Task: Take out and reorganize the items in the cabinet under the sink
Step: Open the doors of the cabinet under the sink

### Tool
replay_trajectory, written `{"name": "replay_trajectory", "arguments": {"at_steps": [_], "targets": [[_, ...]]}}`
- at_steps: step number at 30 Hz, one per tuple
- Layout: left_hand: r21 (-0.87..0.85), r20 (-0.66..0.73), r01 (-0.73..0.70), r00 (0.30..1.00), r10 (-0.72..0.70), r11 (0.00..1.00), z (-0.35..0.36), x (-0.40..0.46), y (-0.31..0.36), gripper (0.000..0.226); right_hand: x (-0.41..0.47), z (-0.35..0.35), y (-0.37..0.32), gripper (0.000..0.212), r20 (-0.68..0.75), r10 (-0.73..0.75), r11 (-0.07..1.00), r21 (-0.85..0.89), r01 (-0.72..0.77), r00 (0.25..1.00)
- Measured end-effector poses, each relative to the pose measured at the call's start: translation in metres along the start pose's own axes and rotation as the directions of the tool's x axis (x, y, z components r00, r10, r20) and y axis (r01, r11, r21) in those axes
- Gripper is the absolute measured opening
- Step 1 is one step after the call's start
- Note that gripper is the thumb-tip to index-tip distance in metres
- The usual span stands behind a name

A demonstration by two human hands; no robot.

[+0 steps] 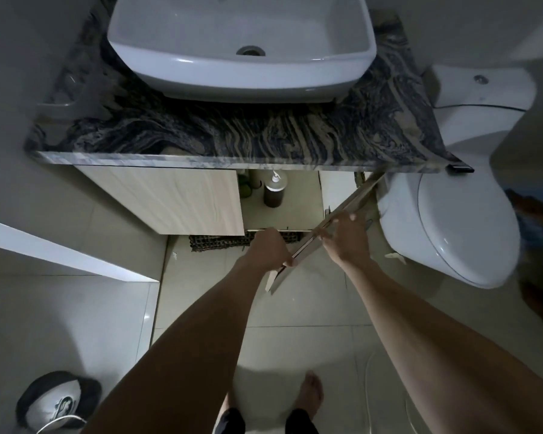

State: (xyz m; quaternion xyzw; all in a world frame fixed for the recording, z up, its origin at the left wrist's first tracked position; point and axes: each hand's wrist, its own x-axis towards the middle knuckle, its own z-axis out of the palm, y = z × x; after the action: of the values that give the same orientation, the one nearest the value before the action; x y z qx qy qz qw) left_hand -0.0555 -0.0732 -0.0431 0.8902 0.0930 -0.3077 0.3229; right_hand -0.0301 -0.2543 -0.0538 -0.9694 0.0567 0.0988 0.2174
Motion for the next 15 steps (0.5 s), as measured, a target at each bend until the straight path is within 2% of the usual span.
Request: {"name": "replay_trajectory", "arguments": {"at_steps": [1,2,3,5,6,8,11,13,15], "targets": [[-0.008,0.029,0.011,1.000,-0.011,1.000,0.004,-0.001,0.003,0.034,-0.001,-0.004,0.002,0.050,0.043,0.149,0.982,0.110,-0.153,0.988],[-0.016,0.062,0.028,0.998,-0.027,0.999,0.008,-0.003,0.007,0.035,-0.002,-0.009,0.006,0.054,0.125,0.269,0.928,0.232,-0.292,0.955],[-0.035,0.097,0.051,0.994,-0.047,0.998,0.011,-0.005,0.012,0.036,-0.003,-0.013,0.008,0.047,0.234,0.340,0.850,0.337,-0.404,0.911],[-0.081,0.185,0.098,0.979,-0.082,0.992,0.021,-0.007,0.019,0.038,-0.004,-0.019,0.011,0.029,0.414,0.373,0.707,0.453,-0.543,0.830],[-0.095,0.240,0.124,0.966,-0.098,0.988,0.030,-0.009,0.024,0.039,-0.004,-0.020,0.015,0.023,0.422,0.370,0.690,0.472,-0.549,0.828],[-0.116,0.333,0.166,0.936,-0.119,0.979,0.052,-0.015,0.037,0.044,-0.004,-0.022,0.030,0.020,0.377,0.352,0.739,0.449,-0.502,0.857],[-0.178,0.407,0.201,0.906,-0.114,0.963,0.091,-0.022,0.063,0.053,-0.004,-0.034,0.056,0.020,0.397,0.318,0.830,0.323,-0.455,0.861],[-0.219,0.423,0.210,0.900,-0.102,0.953,0.119,-0.026,0.085,0.054,-0.011,-0.055,0.069,0.010,0.400,0.284,0.893,0.221,-0.392,0.871],[-0.268,0.431,0.219,0.898,-0.086,0.938,0.147,-0.028,0.112,0.048,-0.012,-0.070,0.087,0.027,0.361,0.279,0.942,0.078,-0.327,0.890]]}}
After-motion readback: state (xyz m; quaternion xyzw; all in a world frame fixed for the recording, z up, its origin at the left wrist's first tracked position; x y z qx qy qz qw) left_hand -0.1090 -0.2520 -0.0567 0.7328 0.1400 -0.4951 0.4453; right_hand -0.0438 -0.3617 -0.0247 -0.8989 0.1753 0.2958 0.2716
